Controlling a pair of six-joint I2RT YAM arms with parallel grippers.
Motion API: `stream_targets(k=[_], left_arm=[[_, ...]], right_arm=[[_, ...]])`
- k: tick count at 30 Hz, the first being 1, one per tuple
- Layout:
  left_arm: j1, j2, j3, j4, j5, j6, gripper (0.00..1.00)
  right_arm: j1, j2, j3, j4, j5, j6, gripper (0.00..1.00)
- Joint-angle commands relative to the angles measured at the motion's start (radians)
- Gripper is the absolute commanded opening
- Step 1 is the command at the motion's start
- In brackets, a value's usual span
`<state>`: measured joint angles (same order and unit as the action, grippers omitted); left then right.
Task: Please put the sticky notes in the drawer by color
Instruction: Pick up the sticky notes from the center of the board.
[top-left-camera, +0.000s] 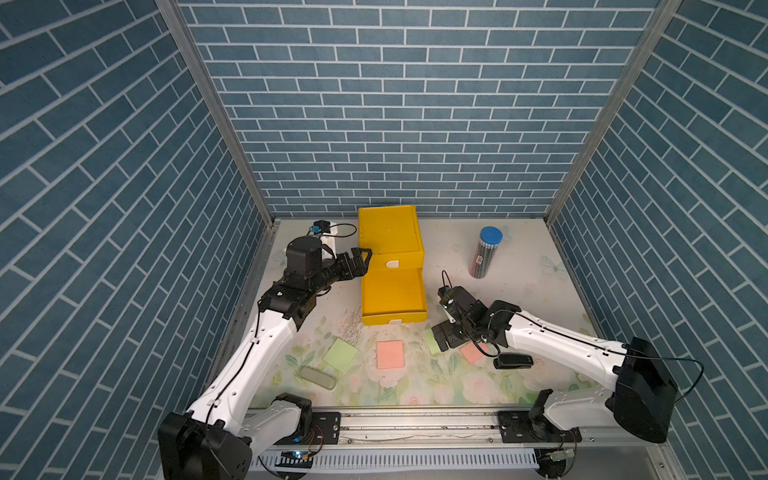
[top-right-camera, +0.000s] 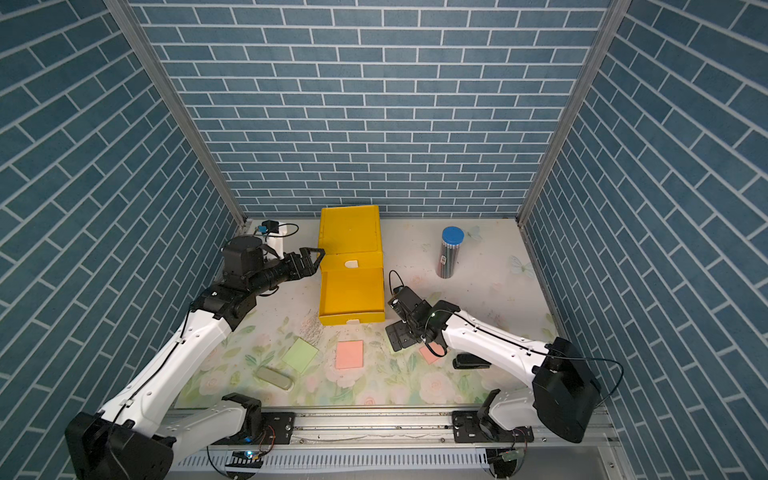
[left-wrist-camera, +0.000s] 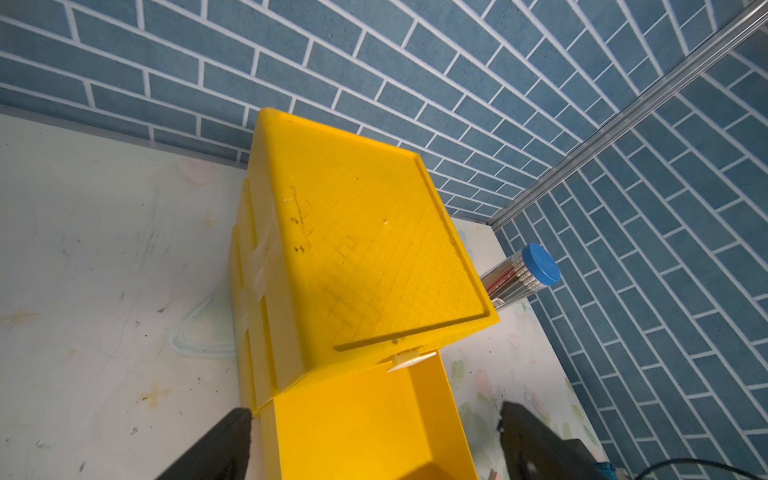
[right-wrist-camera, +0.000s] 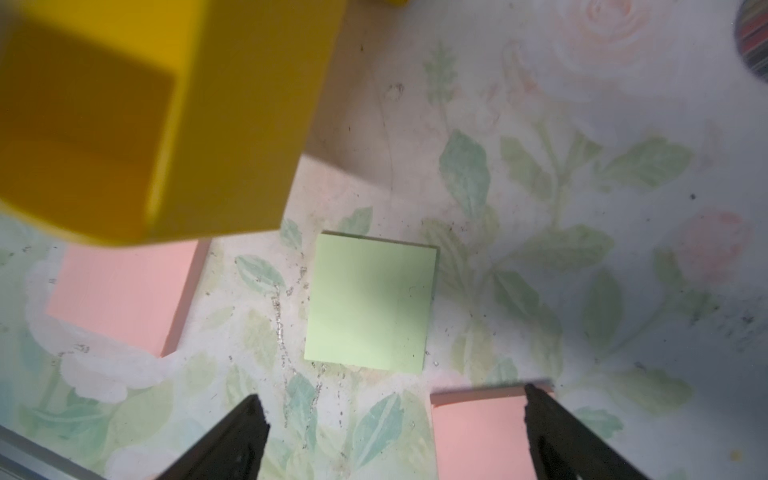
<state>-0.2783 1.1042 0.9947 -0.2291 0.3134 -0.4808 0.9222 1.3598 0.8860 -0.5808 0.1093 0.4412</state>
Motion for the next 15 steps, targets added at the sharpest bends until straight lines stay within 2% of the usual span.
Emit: stream_targets(k=[1,15], left_arm=[[-0.001,-0.016,-0.016,-0.012,-0.012,0.019,0.97],[-0.001,-0.017,-0.033,0.006,-0.026,0.021,0.97]], right_arm=[[0.003,0.023,-0.039,0.122,-0.043,0.051,0.98],[0.052,0.105,-0.154,0.298,0.006,0.082,0.97]])
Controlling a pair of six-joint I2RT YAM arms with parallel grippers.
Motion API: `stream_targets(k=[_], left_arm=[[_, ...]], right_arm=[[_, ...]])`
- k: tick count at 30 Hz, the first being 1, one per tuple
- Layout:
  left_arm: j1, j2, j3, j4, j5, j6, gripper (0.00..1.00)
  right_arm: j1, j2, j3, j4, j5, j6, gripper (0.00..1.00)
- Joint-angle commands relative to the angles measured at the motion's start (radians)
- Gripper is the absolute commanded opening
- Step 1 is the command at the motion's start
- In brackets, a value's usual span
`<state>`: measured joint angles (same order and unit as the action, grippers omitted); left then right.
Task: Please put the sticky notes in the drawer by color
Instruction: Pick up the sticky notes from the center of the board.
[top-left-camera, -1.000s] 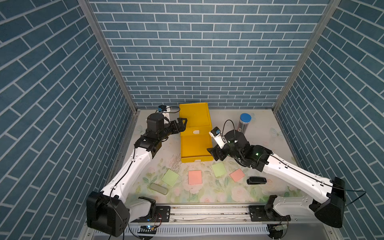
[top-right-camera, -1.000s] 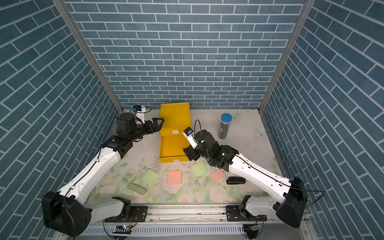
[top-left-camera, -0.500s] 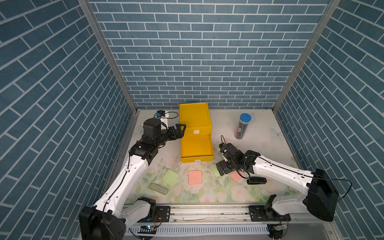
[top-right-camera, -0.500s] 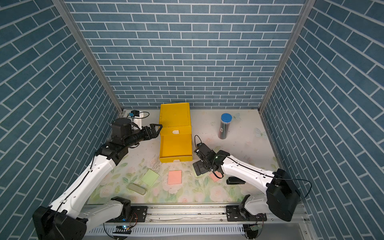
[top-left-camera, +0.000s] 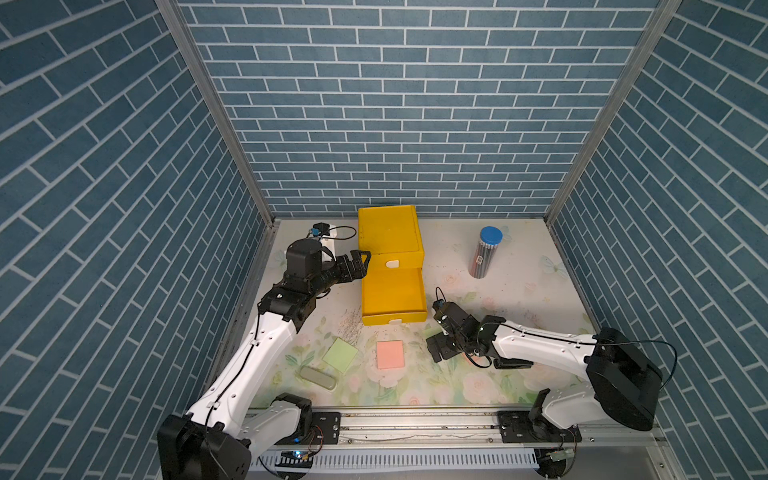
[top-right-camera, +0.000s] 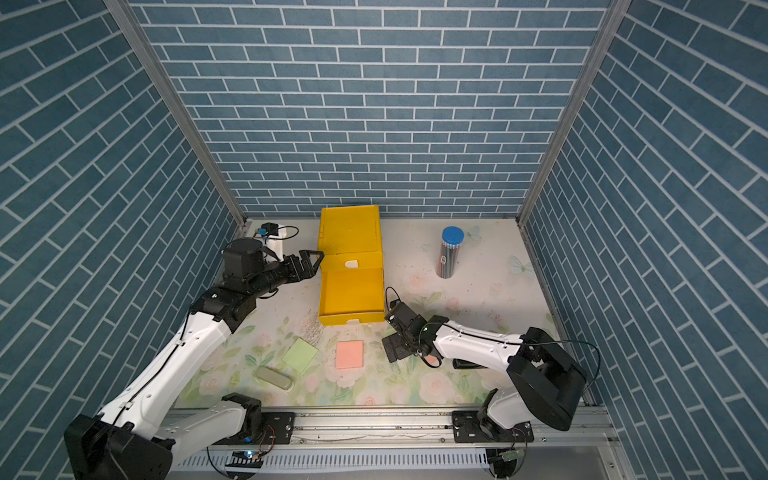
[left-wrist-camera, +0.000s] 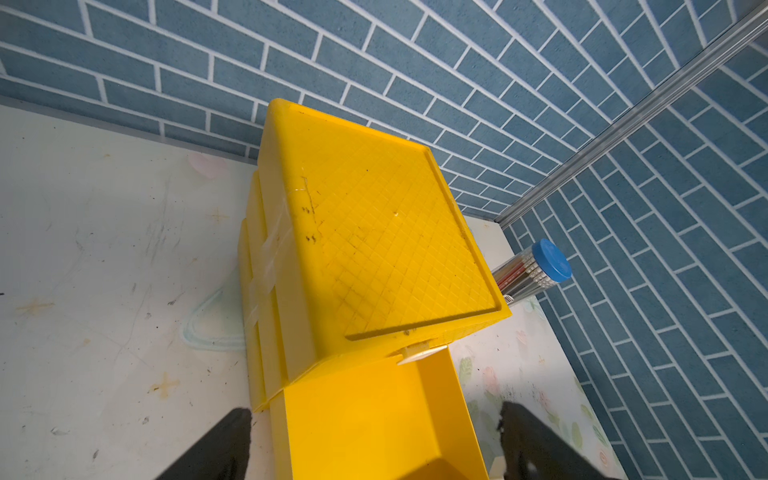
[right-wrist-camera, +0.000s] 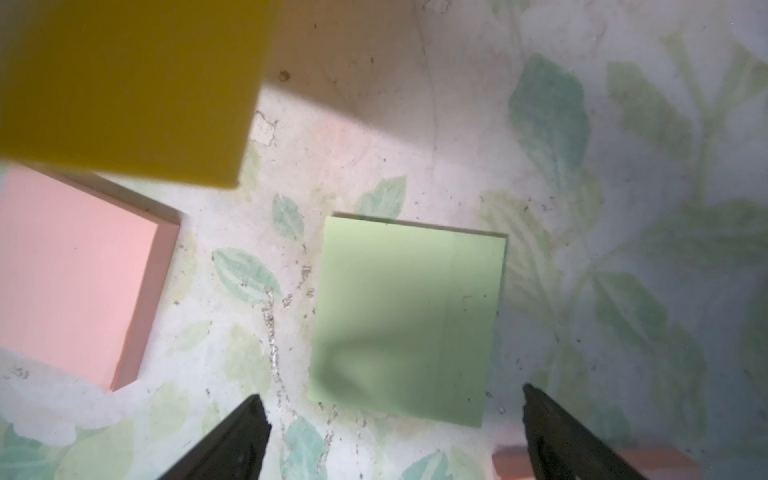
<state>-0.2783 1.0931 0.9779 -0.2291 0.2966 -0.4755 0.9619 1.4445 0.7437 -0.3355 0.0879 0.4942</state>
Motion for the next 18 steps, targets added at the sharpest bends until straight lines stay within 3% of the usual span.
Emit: stream_targets(k=[1,12,18], left_arm=[[-0.001,-0.004,-0.016,0.007,-0.007,0.015,0.97],[-0.001,0.018,-0.025,0.033,0.007,0.009,0.97],[-0.002,0.005,-0.024,0.032,0.004,0.011,0.97]], right_arm=[[0.017,0.025,-0.013,0.061,0.032,0.031,0.96],[0.047,0.064,-0.059,0.111,0.064,0.047,0.93],[0.046,0.025,-0.08,0.092,0.157,0.055,0.93]])
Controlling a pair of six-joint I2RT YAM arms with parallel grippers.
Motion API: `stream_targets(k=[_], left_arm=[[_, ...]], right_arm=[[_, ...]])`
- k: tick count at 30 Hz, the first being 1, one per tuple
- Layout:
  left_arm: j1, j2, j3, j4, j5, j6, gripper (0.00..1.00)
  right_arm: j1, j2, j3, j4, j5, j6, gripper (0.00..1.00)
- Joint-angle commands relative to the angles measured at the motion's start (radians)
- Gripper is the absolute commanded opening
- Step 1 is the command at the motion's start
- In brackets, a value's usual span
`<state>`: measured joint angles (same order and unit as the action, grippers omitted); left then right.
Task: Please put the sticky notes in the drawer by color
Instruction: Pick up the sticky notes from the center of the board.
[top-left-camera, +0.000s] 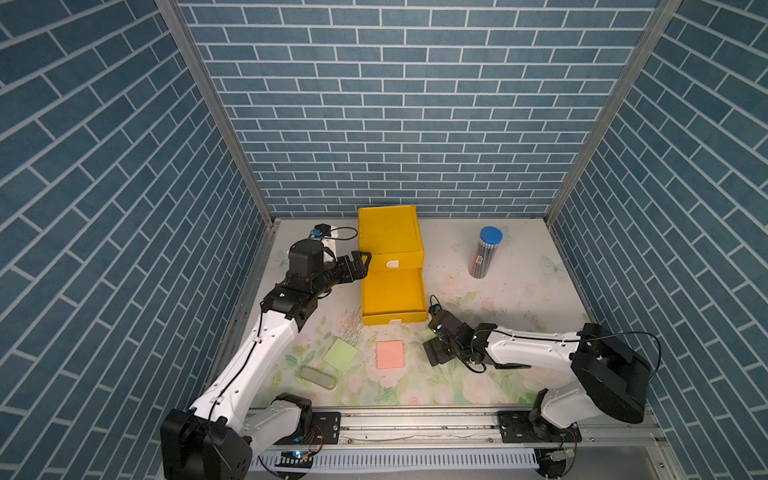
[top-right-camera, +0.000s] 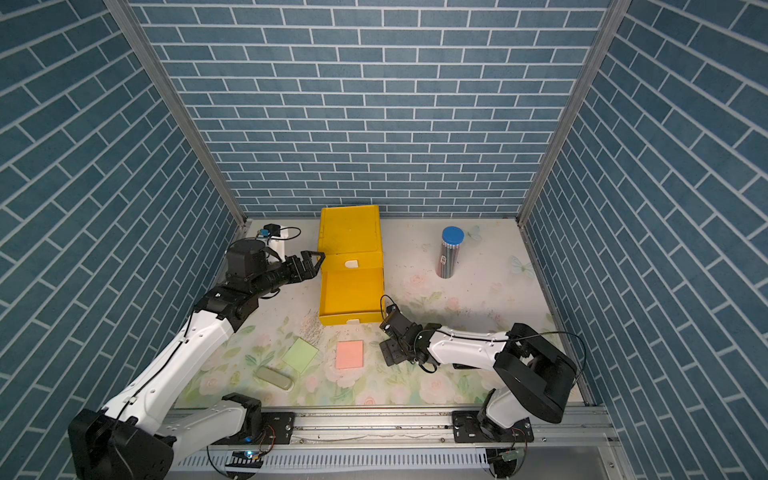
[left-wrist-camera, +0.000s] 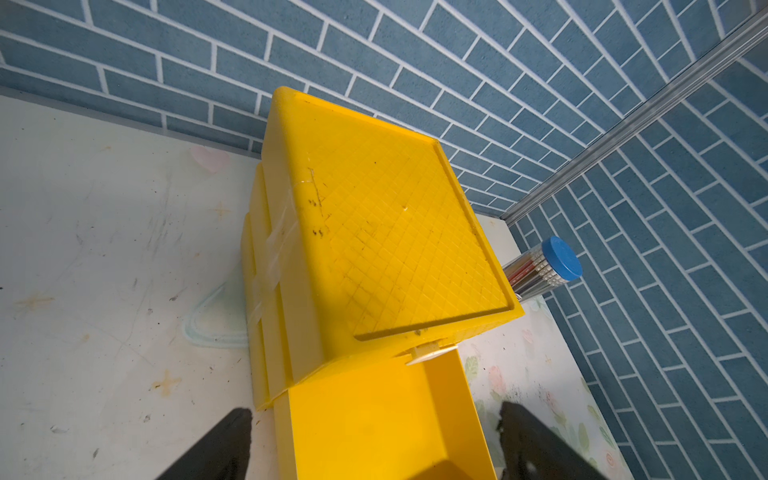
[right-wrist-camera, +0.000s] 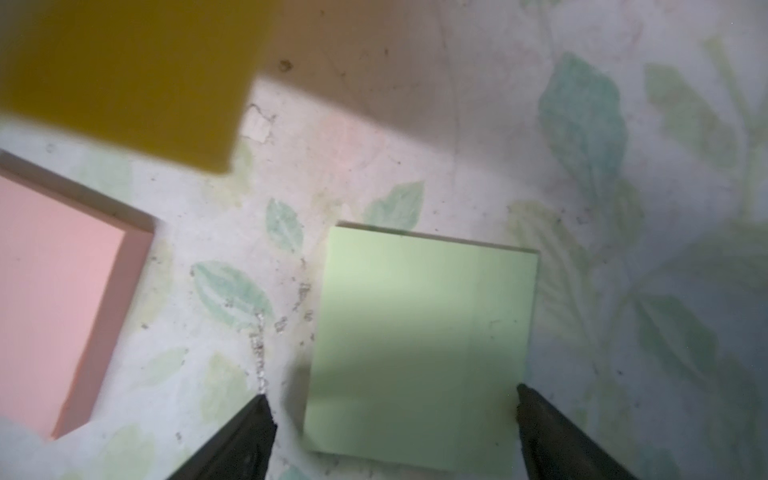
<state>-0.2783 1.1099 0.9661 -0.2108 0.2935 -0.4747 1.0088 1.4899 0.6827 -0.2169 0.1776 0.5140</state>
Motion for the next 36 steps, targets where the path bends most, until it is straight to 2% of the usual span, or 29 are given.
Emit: stream_targets(k=[1,8,12,23,30,32,36], left_arm=[[-0.001,-0.012,-0.012,0.013,0.007,0.01,0.97],[-0.001,-0.014,-0.017,0.008,0.002,0.016,0.97],[-0.001,-0.016,-0.015,0.007,0.004,0.019,0.97],[-0.002,-0.034,-0.023,0.006,-0.002,0.028,0.97],[-0.001,-0.037,-0.023,0.01,0.001,0.024,0.97],[-0.001,-0.039,-0.023,0.012,0.002,0.021,0.97],[-0.002,-0.039,-0.022,0.015,0.005,0.021,0.97]], right_arm=[[0.0,-0.022,-0.02,-0.028,0.071,0.035,0.93],[0.0,0.022,-0.021,-0.003,0.049,0.025,0.94],[-0.013,0.036,-0.032,0.012,0.035,-0.025,0.94],[-0.02,0.082,-0.098,0.045,-0.004,-0.033,0.87],[-0.021,0.025,-0.116,0.025,0.043,-0.013,0.79],[-0.021,-0.009,-0.122,0.02,0.075,-0.005,0.72],[-0.022,-0.046,-0.124,0.014,0.075,-0.006,0.74]])
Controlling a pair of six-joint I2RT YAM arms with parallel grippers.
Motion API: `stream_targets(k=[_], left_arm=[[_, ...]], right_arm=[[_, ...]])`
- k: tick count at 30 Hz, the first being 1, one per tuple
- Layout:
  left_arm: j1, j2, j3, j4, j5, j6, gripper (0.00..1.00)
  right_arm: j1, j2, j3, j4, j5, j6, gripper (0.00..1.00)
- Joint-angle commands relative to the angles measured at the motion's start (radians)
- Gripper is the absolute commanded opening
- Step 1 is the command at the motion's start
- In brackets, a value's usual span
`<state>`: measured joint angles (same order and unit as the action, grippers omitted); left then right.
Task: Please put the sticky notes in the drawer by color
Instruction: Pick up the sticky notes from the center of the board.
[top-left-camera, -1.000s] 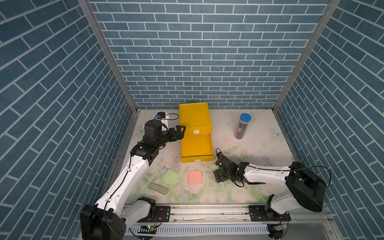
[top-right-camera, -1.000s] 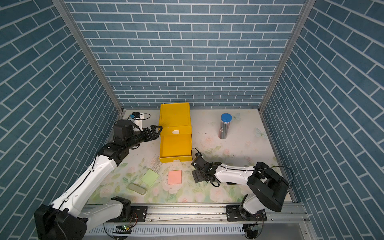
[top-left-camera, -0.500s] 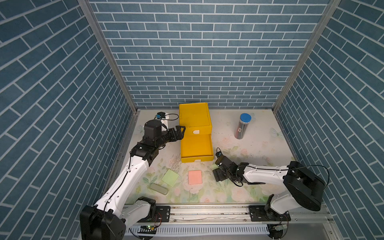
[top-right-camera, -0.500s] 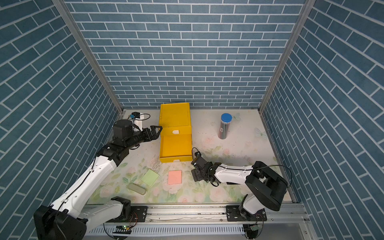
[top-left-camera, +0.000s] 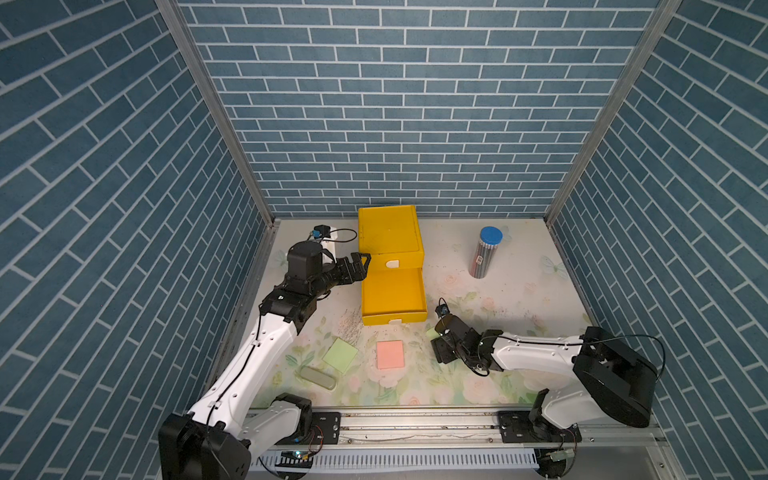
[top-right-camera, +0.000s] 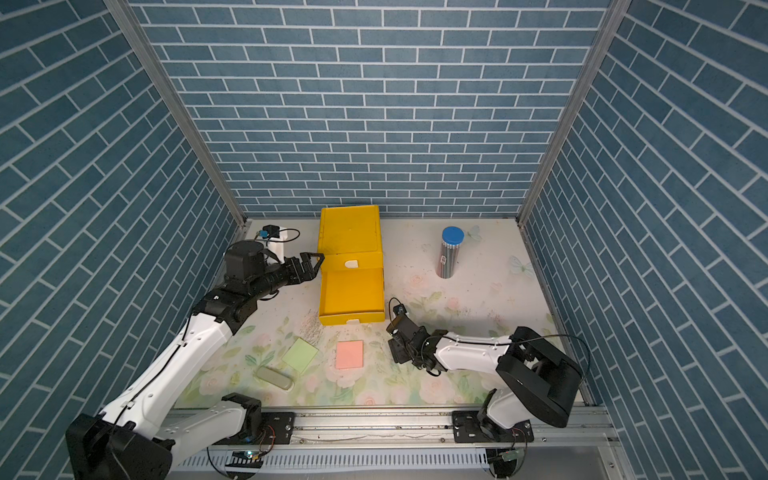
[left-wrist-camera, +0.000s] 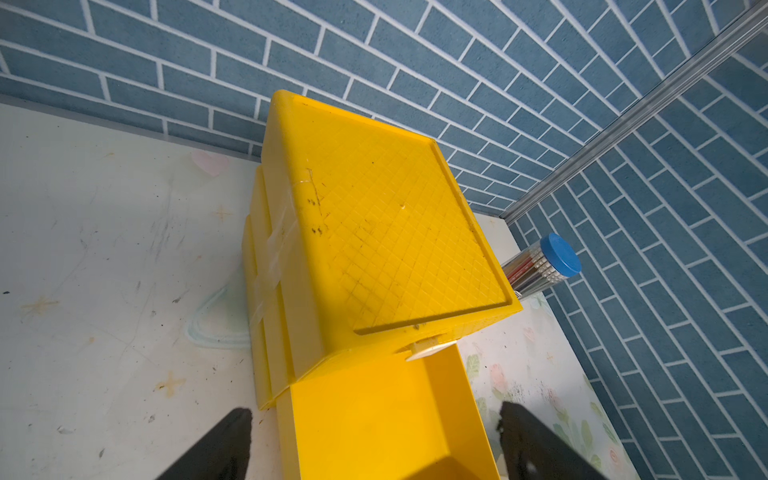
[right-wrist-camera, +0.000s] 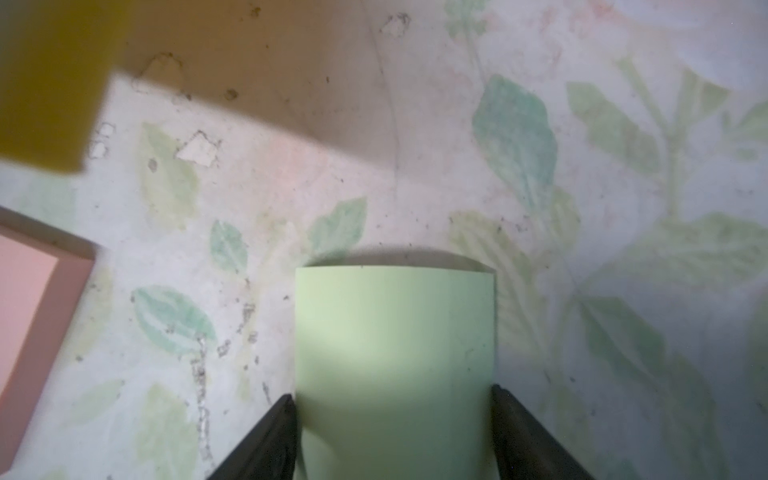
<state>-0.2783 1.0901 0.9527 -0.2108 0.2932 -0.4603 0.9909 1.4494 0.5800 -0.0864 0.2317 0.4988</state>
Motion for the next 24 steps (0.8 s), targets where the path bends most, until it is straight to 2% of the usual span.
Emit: stream_targets(k=[1,8,13,17,24], left_arm=[[-0.001,-0.018,-0.011,0.015,0.006,0.005,0.97],[-0.002,-0.018,-0.025,0.018,0.008,0.005,0.97],[0.001,-0.012,0.021,-0.045,-0.053,0.015,0.97],[0.022,-0.015,0.034,-0.09,-0.054,0.022,0.98],[0.042,-0.061,-0.003,-0.105,-0.057,0.014,0.98]], right_arm=[[-0.005,-0.007,-0.016,-0.124,0.027,0.005,0.74],[-0.009,-0.122,0.05,-0.192,0.065,-0.005,0.75],[-0.04,-0.23,0.121,-0.295,0.071,-0.011,0.75],[-0.047,-0.303,0.194,-0.365,0.083,-0.024,0.74],[-0.034,-0.27,0.387,-0.39,0.047,-0.073,0.73]])
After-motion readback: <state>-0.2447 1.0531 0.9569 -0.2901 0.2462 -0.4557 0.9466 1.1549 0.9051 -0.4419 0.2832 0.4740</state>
